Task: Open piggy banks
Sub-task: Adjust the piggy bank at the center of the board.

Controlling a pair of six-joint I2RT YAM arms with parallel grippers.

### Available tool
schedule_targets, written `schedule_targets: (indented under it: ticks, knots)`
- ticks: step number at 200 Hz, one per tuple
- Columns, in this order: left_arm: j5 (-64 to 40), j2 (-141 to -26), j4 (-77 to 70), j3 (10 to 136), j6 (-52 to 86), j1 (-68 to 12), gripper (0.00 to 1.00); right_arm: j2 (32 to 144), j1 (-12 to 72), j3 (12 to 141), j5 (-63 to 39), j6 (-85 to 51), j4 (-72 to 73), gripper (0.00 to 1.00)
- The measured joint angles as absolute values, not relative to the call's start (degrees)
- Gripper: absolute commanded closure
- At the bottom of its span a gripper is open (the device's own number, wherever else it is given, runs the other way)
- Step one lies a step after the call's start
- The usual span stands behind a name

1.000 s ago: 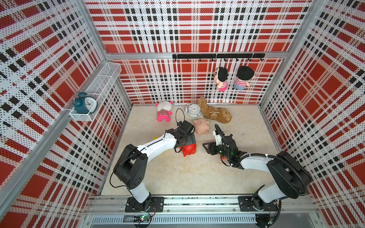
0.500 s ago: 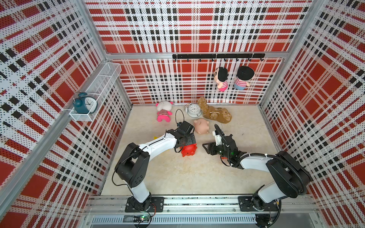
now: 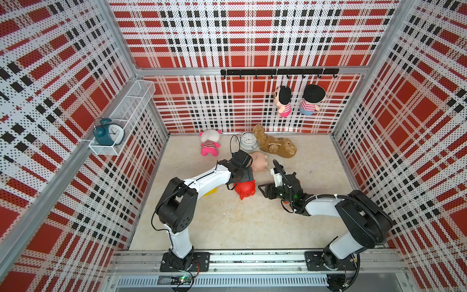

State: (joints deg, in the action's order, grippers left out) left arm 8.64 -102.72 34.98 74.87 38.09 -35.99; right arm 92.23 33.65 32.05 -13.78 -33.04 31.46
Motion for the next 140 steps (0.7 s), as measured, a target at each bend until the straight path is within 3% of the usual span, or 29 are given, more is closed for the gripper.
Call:
schedule_targets:
  ticks: [140]
  knots:
    - [9.7,-83.9,29.1,56.6,47.4,-34.3,0.02,99.7,38.7,35.2,-15.8,-36.2,38.3,0.46]
